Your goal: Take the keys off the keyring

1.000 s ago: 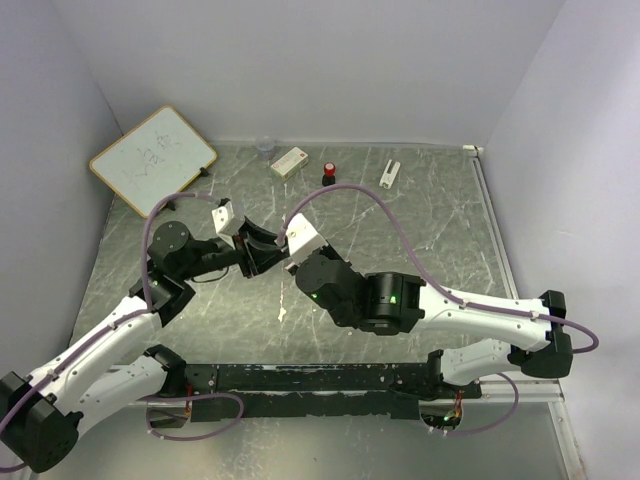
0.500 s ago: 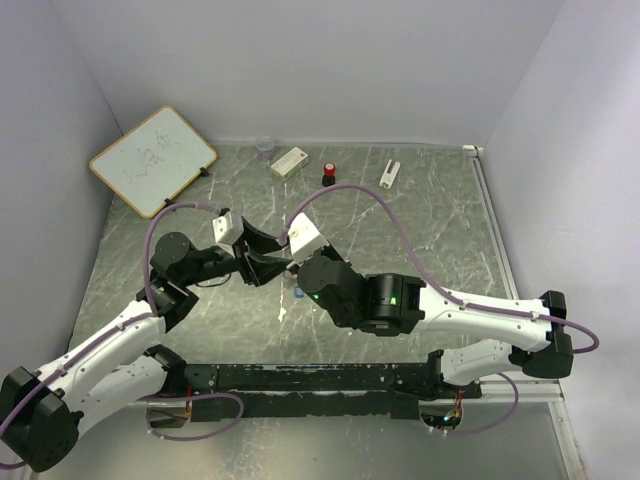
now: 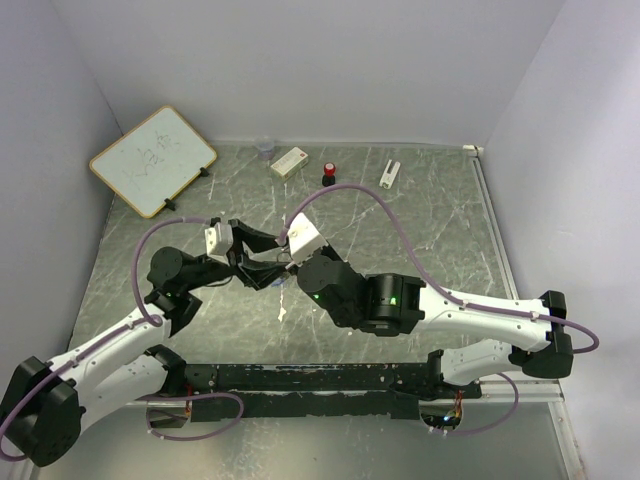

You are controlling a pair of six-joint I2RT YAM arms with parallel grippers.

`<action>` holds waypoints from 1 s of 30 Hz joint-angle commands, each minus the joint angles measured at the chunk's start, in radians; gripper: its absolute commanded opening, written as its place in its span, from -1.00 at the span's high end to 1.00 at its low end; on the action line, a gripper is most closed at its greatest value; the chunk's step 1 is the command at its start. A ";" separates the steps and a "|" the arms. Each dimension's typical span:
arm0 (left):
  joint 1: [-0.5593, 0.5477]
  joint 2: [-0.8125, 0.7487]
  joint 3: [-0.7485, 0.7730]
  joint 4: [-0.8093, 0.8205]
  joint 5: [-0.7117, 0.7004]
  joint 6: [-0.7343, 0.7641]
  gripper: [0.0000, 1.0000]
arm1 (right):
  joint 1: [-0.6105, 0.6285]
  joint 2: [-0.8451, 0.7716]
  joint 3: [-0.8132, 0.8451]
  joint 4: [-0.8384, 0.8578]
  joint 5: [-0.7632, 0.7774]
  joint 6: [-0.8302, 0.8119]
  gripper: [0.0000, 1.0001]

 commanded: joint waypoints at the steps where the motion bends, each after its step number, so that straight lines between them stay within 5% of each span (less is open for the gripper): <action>1: -0.002 0.009 0.025 0.043 -0.032 0.027 -0.33 | 0.007 -0.001 0.007 0.046 0.005 0.001 1.00; 30: -0.004 0.139 0.051 0.140 0.053 0.028 -0.16 | 0.013 0.035 0.019 0.076 -0.029 -0.010 1.00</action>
